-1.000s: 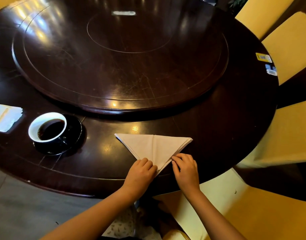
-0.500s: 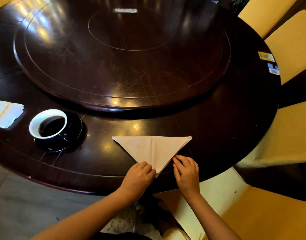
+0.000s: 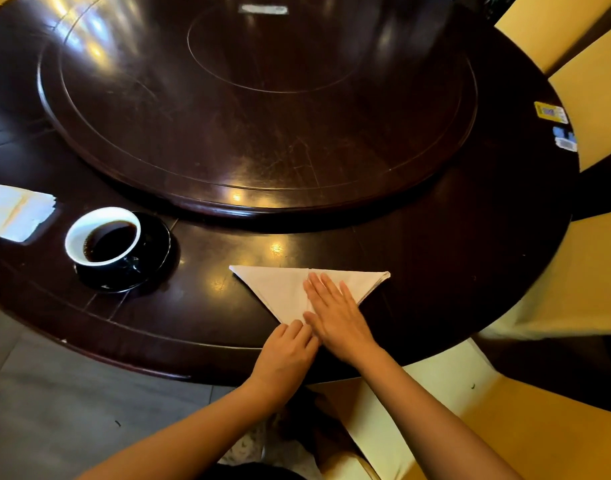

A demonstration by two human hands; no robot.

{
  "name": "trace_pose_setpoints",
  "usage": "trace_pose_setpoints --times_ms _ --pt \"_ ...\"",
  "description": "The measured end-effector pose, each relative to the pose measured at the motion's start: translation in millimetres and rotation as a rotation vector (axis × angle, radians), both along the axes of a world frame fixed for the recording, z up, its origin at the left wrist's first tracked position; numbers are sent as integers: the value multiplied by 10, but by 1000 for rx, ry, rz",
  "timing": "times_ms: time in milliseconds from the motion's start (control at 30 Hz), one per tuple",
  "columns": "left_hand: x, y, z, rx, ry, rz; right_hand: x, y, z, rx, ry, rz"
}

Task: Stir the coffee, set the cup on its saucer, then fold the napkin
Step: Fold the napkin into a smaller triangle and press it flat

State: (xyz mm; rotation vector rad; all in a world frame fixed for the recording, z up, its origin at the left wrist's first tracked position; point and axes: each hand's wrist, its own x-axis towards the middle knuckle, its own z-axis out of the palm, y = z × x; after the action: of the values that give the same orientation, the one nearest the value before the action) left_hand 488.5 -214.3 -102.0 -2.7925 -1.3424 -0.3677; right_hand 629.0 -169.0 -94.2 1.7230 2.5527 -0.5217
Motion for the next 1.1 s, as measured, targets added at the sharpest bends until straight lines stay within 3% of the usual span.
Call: trace_pose_setpoints --times_ms 67,333,367,433,500,533,800,933,1000,1100 --pt "-13 2 40 -3 41 -26 167 42 -120 42 -79 12" --pt "-36 1 -8 -44 76 -32 722 366 35 73 -261 -421" --pt "-40 2 -21 -39 74 -32 614 380 92 130 -210 -392" --pt "-45 6 -31 -12 54 -36 300 347 171 127 -84 -93" --pt "-46 6 -19 5 29 -56 85 216 99 22 -84 197" --pt "-48 8 -10 5 34 -66 78 184 48 -2 -109 228" --pt "-164 127 53 -43 112 -99 558 351 -78 28 -185 -177" --pt "-398 277 86 -53 103 -100 765 197 -34 67 -142 -272" --pt "-565 331 90 -28 76 -63 786 30 -11 159 -34 -274" --pt "-757 324 104 -8 56 -23 766 -284 -8 177 58 -66"
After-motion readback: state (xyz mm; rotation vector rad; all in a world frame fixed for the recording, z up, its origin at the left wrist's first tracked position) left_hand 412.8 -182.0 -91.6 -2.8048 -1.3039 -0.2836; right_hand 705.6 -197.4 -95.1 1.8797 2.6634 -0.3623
